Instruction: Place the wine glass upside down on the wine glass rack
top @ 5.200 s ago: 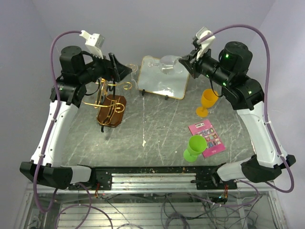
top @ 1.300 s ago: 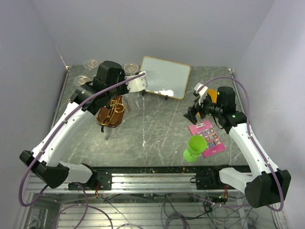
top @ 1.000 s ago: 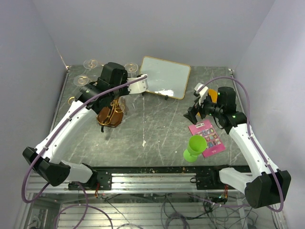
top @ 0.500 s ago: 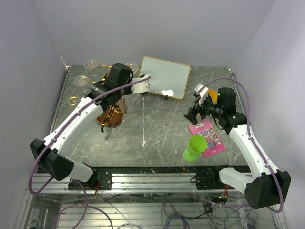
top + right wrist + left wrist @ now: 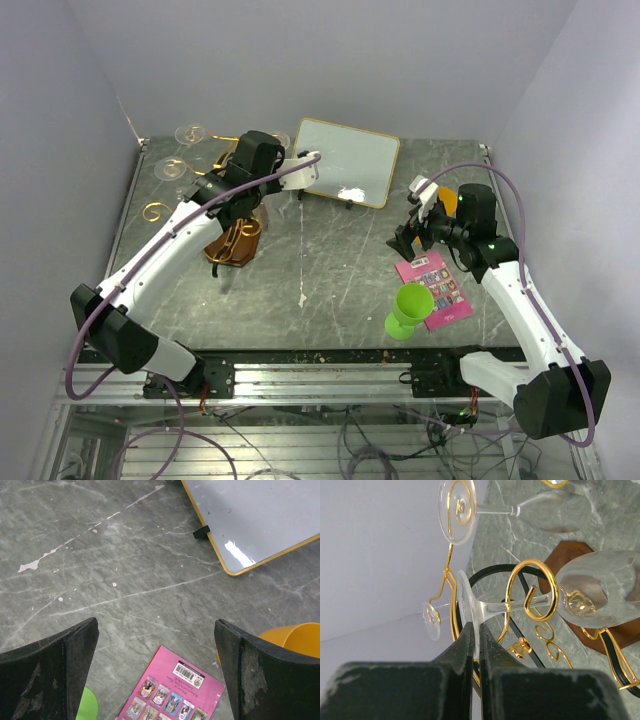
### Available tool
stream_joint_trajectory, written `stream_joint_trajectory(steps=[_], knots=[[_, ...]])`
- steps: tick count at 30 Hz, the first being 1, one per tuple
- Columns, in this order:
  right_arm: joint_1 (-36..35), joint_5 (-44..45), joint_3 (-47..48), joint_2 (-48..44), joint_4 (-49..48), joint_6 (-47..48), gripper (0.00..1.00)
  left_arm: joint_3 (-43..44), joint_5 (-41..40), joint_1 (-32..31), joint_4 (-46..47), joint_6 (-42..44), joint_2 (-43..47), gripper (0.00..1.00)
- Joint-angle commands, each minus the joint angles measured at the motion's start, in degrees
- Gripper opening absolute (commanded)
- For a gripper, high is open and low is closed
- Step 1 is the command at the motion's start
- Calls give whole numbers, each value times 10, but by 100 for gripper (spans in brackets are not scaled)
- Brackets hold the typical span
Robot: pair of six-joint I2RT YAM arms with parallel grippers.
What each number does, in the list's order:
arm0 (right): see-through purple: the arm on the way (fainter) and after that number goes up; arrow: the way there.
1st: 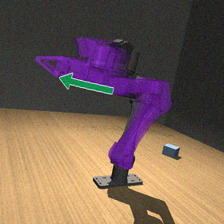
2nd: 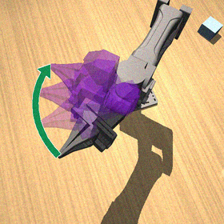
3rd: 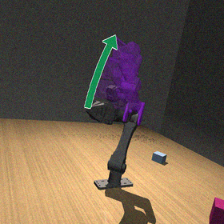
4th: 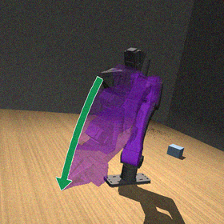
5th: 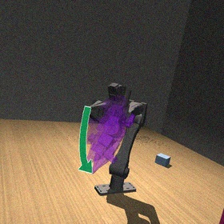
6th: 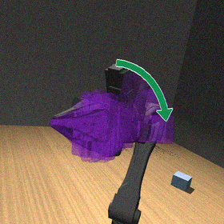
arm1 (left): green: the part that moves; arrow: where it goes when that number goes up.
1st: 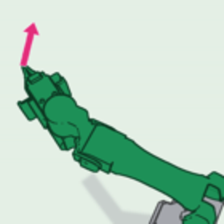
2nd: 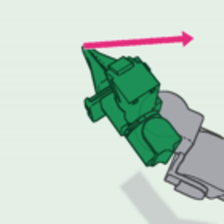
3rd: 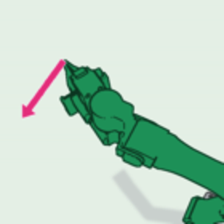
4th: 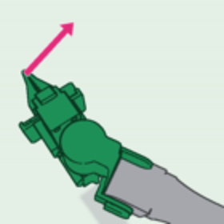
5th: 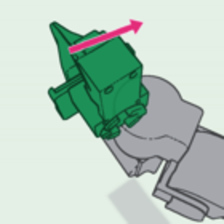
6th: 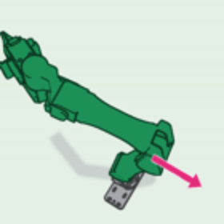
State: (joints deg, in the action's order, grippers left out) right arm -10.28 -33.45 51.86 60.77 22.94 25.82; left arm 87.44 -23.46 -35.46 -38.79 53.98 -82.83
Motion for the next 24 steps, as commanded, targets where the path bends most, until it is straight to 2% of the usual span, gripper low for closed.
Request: stream_joint_trajectory(steps=[1, 24], knots=[[4, 1, -6, -11, -16, 4, 99, -3, -12, -9, 45, -8, 3, 7], [7, -1, -8, -12, -16, 4, 99, 1, 32, -25, 57, -22, -2, 7]])
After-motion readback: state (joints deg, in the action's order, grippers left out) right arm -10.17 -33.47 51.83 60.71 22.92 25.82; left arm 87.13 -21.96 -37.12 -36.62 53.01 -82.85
